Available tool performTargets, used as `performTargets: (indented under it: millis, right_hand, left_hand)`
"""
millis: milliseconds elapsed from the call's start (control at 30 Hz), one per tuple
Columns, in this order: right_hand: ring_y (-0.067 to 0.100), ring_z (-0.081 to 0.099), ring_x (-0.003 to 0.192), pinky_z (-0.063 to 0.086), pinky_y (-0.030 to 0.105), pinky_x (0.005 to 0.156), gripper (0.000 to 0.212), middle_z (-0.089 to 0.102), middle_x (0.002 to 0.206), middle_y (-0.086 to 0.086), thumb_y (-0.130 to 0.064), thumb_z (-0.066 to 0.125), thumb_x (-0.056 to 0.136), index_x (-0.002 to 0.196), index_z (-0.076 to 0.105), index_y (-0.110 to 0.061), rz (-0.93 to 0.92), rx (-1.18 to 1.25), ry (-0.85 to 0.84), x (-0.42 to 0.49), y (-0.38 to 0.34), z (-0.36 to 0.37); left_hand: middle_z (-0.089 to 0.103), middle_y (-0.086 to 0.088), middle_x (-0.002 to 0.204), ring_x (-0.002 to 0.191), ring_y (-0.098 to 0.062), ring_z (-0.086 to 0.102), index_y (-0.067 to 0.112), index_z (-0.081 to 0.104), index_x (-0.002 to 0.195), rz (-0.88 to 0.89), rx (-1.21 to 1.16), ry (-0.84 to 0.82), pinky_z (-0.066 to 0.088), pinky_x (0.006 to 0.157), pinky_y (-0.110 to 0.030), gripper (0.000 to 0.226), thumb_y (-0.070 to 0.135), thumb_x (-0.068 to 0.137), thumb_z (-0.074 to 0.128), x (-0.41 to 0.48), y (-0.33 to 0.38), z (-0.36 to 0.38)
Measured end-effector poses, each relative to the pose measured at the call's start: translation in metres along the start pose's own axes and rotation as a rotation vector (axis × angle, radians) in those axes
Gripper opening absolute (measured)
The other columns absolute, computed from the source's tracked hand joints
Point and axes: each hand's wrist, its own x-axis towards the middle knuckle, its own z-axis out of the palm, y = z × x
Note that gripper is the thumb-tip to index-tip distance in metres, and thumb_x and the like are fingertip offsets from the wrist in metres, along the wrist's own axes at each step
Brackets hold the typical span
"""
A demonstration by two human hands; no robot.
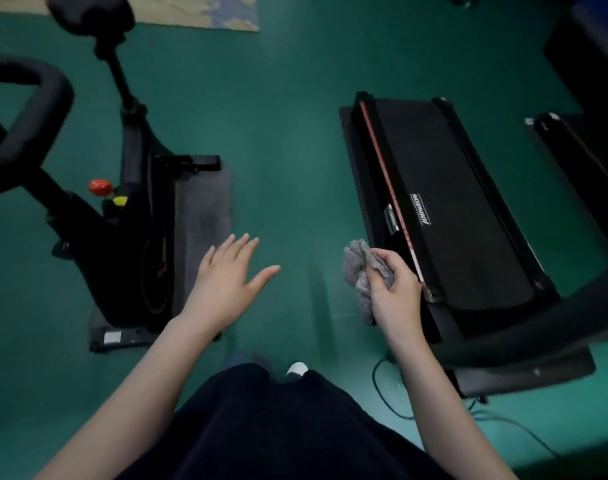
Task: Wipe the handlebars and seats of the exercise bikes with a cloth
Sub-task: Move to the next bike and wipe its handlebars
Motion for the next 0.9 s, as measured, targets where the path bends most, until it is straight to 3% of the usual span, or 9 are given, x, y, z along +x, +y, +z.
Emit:
performTargets:
  millis: [133,233,400,600,733,900]
  right_hand:
    - [-0.005,0.058,0.082,0.042,0.006,0.073,0.026,0.062,0.086,-0.018,0.000,0.055,0.088,0.097,0.062,-0.023,-0.029,0.017,-0.111,0.035,0.001,0.009]
    - [0.004,0.059,0.085,0.043,0.010,0.077,0.025,0.063,0.088,-0.012,0.002,0.055,0.087,0.101,0.065,-0.016,-0.012,0.026,-0.178,0.058,0.001,0.025]
    - [-0.014,0.057,0.079,0.037,-0.001,0.069,0.025,0.062,0.085,-0.018,0.005,0.055,0.086,0.100,0.065,-0.013,-0.027,0.020,-0.266,0.104,-0.008,0.059]
    - [0.008,0.060,0.088,0.039,0.000,0.072,0.024,0.065,0.090,-0.008,0.002,0.055,0.087,0.102,0.065,-0.014,-0.031,0.000,-0.305,0.168,-0.035,0.099]
    - [0.012,0.058,0.094,0.039,0.007,0.073,0.025,0.066,0.095,-0.004,0.000,0.054,0.088,0.101,0.065,-0.018,-0.054,0.001,-0.337,0.206,-0.057,0.129]
    - [-0.009,0.058,0.080,0.037,0.000,0.068,0.024,0.065,0.086,-0.012,0.002,0.056,0.086,0.097,0.066,-0.017,-0.142,0.015,-0.422,0.243,-0.084,0.162]
  left_hand:
    - [0.026,-0.001,0.155,0.144,-0.016,0.017,0.019,0.029,0.147,-0.102,-0.053,0.037,0.014,0.118,-0.037,0.068,0.057,0.091,0.039,0.003,0.001,0.000]
    - [0.031,-0.001,0.153,0.142,-0.016,0.023,0.018,0.032,0.146,-0.192,-0.105,0.060,0.019,0.116,-0.036,0.066,0.053,0.091,0.044,0.011,-0.010,-0.002]
    - [0.037,-0.003,0.149,0.139,-0.018,0.030,0.015,0.038,0.143,-0.278,-0.130,0.074,0.025,0.114,-0.037,0.062,0.047,0.092,0.050,0.048,-0.036,-0.009]
    - [0.035,-0.002,0.150,0.139,-0.018,0.030,0.017,0.036,0.144,-0.255,-0.069,0.033,0.025,0.114,-0.038,0.064,0.053,0.092,0.044,0.119,-0.061,-0.037]
    - [0.035,0.001,0.150,0.140,-0.016,0.027,0.020,0.033,0.145,-0.229,0.006,0.040,0.021,0.115,-0.037,0.064,0.056,0.093,0.038,0.160,-0.073,-0.057]
    - [0.038,0.004,0.149,0.141,-0.015,0.025,0.022,0.034,0.144,-0.297,-0.017,0.067,0.018,0.115,-0.035,0.063,0.057,0.092,0.039,0.186,-0.087,-0.071]
